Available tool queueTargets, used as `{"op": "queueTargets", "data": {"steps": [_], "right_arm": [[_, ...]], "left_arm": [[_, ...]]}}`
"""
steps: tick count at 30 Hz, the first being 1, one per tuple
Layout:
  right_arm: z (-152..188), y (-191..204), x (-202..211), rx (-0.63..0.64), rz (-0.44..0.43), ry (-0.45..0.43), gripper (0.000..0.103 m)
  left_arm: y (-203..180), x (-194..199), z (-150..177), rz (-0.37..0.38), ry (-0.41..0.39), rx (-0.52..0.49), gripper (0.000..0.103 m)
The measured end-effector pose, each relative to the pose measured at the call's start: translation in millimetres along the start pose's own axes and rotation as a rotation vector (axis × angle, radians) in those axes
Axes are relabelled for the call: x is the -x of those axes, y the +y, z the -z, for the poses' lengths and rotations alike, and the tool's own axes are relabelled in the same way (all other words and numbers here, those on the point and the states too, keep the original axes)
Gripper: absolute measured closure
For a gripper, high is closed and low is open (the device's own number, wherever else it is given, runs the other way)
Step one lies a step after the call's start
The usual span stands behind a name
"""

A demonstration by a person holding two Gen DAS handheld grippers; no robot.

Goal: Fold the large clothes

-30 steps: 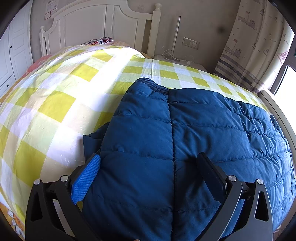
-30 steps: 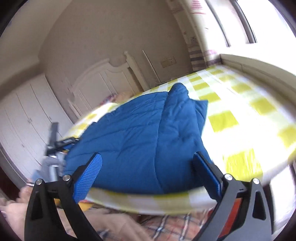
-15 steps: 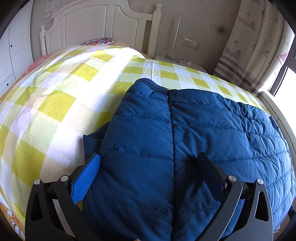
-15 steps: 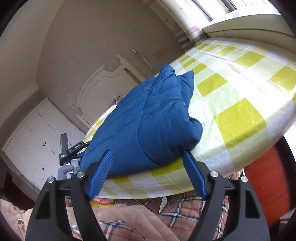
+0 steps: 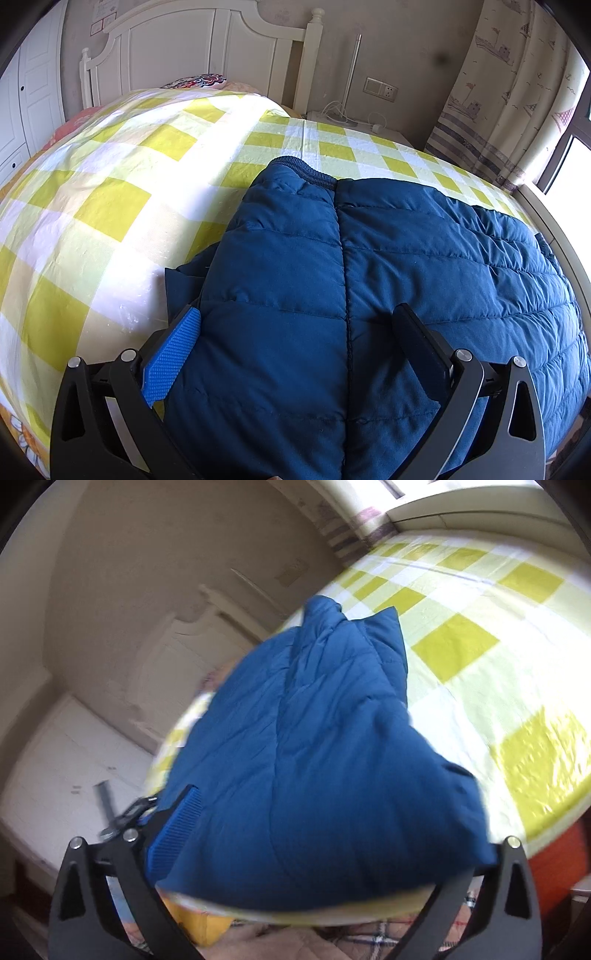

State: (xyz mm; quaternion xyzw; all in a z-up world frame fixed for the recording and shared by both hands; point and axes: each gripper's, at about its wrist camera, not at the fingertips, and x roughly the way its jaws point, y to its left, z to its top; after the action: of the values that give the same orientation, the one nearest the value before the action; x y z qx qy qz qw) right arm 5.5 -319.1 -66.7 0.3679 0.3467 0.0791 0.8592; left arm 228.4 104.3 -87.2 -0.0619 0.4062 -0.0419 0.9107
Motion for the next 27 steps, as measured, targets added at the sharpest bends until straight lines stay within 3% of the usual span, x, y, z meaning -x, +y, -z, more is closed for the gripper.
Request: {"op": "queueTargets", "data": {"steps": [1,2,5,6,7,9,13,16,18,20,22,23,26,27], "right_arm": [[-2.7,10.5,-7.9,0.016,0.048,-0.005,0.002],[-4.1,15.4,-12.8,0.019,0.041,-0.02,0.006],[-10.8,7.1,-19.3,-0.067,-0.028,-0.096,0.064],[-11.1,0.0,-16.3,-0.099,-0.091,-0.116,0.07],[-10.5,-5.7,-11.0,-0.113,-0.145,-0.138,0.072],[-8.2,-2.1,-2.4,-0.067,-0.146,-0.169,0.075],[-9.4,6.4,4.4,-0.031,-0.144,-0.189,0.075],[-12.0,17.5,11.1,0.008,-0.138,-0.207,0.075],[-12.5,25.3,18.5,0.04,-0.129,-0.221,0.075],[-14.5,48.8,24.6,0.118,-0.097,-0.241,0.075],[-18.7,76.1,30.8,0.207,-0.056,-0.273,0.075],[-20.8,93.9,33.0,0.255,-0.039,-0.289,0.075],[-20.3,155.6,32.9,0.437,-0.001,-0.32,0.075],[-15.7,192.7,27.1,0.548,0.013,-0.334,0.075]], "left_arm": [[-0.4,-0.5,-0.2,-0.003,0.002,-0.002,0.004],[-0.4,-0.6,-0.1,-0.005,0.001,-0.002,0.004],[2.2,0.0,-0.4,-0.014,-0.003,0.02,0.004],[1.0,0.3,0.2,-0.021,0.002,0.019,0.004],[-4.3,1.8,-1.7,-0.046,0.011,-0.003,0.004],[-21.3,12.9,-5.6,-0.079,-0.015,-0.055,0.004],[-81.3,44.8,-9.9,0.064,-0.087,-0.145,0.004],[-129.0,42.1,4.0,0.051,-0.107,-0.28,0.004],[-154.5,14.0,25.8,0.07,0.01,-0.393,0.004],[-158.5,22.6,41.9,0.055,-0.072,-0.445,0.004],[-125.8,43.8,30.6,0.184,-0.086,-0.308,0.004],[-103.8,57.6,23.5,0.206,-0.122,-0.234,0.004],[-22.5,111.0,2.3,0.199,-0.263,-0.053,0.004],[6.9,130.9,-2.7,0.178,-0.309,0.003,0.004]]}}
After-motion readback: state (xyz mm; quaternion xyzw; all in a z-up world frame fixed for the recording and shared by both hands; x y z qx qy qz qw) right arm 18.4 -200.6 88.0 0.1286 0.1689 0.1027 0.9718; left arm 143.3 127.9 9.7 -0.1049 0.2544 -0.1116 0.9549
